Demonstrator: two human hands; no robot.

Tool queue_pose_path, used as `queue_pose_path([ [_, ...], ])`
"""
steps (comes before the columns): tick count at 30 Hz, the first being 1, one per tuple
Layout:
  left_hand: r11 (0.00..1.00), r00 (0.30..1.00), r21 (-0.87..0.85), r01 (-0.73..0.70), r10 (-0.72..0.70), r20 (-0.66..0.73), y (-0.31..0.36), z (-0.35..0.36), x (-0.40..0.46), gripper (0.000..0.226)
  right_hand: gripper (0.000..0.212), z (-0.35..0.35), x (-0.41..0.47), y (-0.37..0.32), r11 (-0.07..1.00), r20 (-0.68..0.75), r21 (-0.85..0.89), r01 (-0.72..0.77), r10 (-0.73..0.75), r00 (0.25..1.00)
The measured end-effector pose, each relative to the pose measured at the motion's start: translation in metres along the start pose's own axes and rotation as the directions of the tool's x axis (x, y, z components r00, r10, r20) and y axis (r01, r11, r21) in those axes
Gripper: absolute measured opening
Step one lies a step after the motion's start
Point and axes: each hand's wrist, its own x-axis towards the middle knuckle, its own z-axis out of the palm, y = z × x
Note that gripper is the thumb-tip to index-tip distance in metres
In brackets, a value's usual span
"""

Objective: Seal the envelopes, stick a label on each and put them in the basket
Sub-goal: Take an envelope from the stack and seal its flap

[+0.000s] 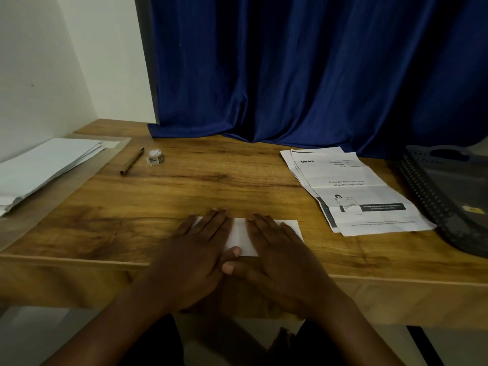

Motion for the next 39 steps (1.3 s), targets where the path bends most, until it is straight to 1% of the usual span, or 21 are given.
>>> queue_pose_path([
  [3, 0.997, 0.997, -0.029, 0.069, -0.069, -0.023, -0.010, -0.004, -0.011, 0.087, 0.111, -0.007, -0.010, 0.023, 0.996, -0.009, -0.072, -0.046, 0.046, 0.999],
  [6, 0.991, 0.991, -0.018, 0.133, -0.133, -0.005, -0.017, -0.006, -0.020, 0.090, 0.112, -0.011, -0.019, 0.035, 0.993, -0.028, -0.074, -0.094, 0.092, 0.995],
  [10, 0.988, 0.988, -0.024, 0.153, -0.153, -0.001, -0.013, -0.008, -0.020, 0.090, 0.115, -0.013, -0.020, 0.033, 0.993, 0.001, -0.077, -0.090, 0.090, 0.996],
  [13, 0.988, 0.988, -0.005, 0.152, -0.152, -0.024, -0.013, -0.006, -0.020, 0.088, 0.116, -0.018, -0.017, 0.030, 0.994, 0.025, -0.065, -0.092, 0.094, 0.995],
  [15, 0.989, 0.988, -0.010, 0.147, -0.147, -0.034, -0.014, -0.004, -0.020, 0.086, 0.116, -0.019, -0.013, 0.024, 0.996, 0.020, -0.066, -0.061, 0.063, 0.998],
  [17, 0.989, 0.988, -0.012, 0.144, -0.145, -0.045, -0.015, -0.003, -0.021, 0.085, 0.115, -0.015, -0.008, 0.014, 0.996, -0.010, -0.085, 0.020, -0.021, 1.000],
  [19, 0.989, 0.987, -0.021, 0.146, -0.147, -0.061, -0.015, -0.003, -0.022, 0.084, 0.112, -0.008, -0.005, 0.004, 0.995, -0.009, -0.064, 0.077, -0.078, 0.997],
  [21, 0.986, 0.984, -0.070, 0.150, -0.156, -0.083, -0.015, -0.003, -0.023, 0.085, 0.105, -0.002, -0.006, 0.000, 0.987, 0.002, -0.119, 0.109, -0.110, 0.994],
  [23, 0.966, 0.974, -0.201, 0.162, -0.189, -0.122, -0.016, -0.004, -0.025, 0.085, 0.096, -0.001, -0.010, -0.001, 0.975, -0.034, -0.193, 0.112, -0.121, 0.992],
  [25, 0.918, 0.962, -0.358, 0.172, -0.235, -0.140, -0.016, -0.007, -0.027, 0.083, 0.085, -0.007, -0.017, -0.001, 0.973, -0.084, -0.203, 0.108, -0.127, 0.988],
  [28, 0.869, 0.948, -0.464, 0.174, -0.275, -0.159, -0.015, -0.010, -0.028, 0.075, 0.062, -0.021, -0.031, 0.003, 0.969, -0.160, -0.200, 0.143, -0.176, 0.971],
  [30, 0.833, 0.934, -0.530, 0.161, -0.301, -0.190, -0.014, -0.011, -0.029, 0.070, 0.045, -0.036, -0.040, 0.008, 0.981, -0.219, -0.108, 0.163, -0.184, 0.958],
  [32, 0.790, 0.914, -0.598, 0.136, -0.332, -0.232, -0.014, -0.011, -0.030, 0.066, 0.025, -0.056, -0.045, 0.010, 0.992, -0.237, 0.002, 0.127, -0.123, 0.964],
  [33, 0.788, 0.909, -0.602, 0.132, -0.338, -0.243, -0.015, -0.010, -0.030, 0.065, 0.019, -0.066, -0.045, 0.011, 0.991, -0.255, 0.087, 0.097, -0.071, 0.964],
  [34, 0.805, 0.911, -0.578, 0.137, -0.332, -0.246, -0.015, -0.010, -0.030, 0.065, 0.015, -0.076, -0.044, 0.013, 0.972, -0.288, 0.222, 0.072, -0.005, 0.958],
  [35, 0.838, 0.919, -0.525, 0.148, -0.313, -0.240, -0.015, -0.009, -0.030, 0.066, 0.012, -0.085, -0.041, 0.013, 0.925, -0.336, 0.374, 0.065, 0.070, 0.939],
  [36, 0.883, 0.932, -0.441, 0.161, -0.284, -0.227, -0.014, -0.008, -0.029, 0.068, 0.011, -0.093, -0.037, 0.012, 0.852, -0.385, 0.518, 0.081, 0.148, 0.911],
  [37, 0.925, 0.943, -0.336, 0.176, -0.256, -0.213, -0.013, -0.005, -0.027, 0.070, 0.011, -0.099, -0.032, 0.011, 0.740, -0.408, 0.662, 0.120, 0.221, 0.886],
  [38, 0.953, 0.950, -0.236, 0.190, -0.240, -0.202, -0.011, -0.003, -0.026, 0.071, 0.009, -0.103, -0.026, 0.009, 0.577, -0.378, 0.802, 0.153, 0.293, 0.878],
  [39, 0.965, 0.952, -0.168, 0.203, -0.234, -0.196, -0.010, -0.002, -0.025, 0.071, 0.009, -0.105, -0.018, 0.010, 0.390, -0.304, 0.907, 0.160, 0.340, 0.890],
])
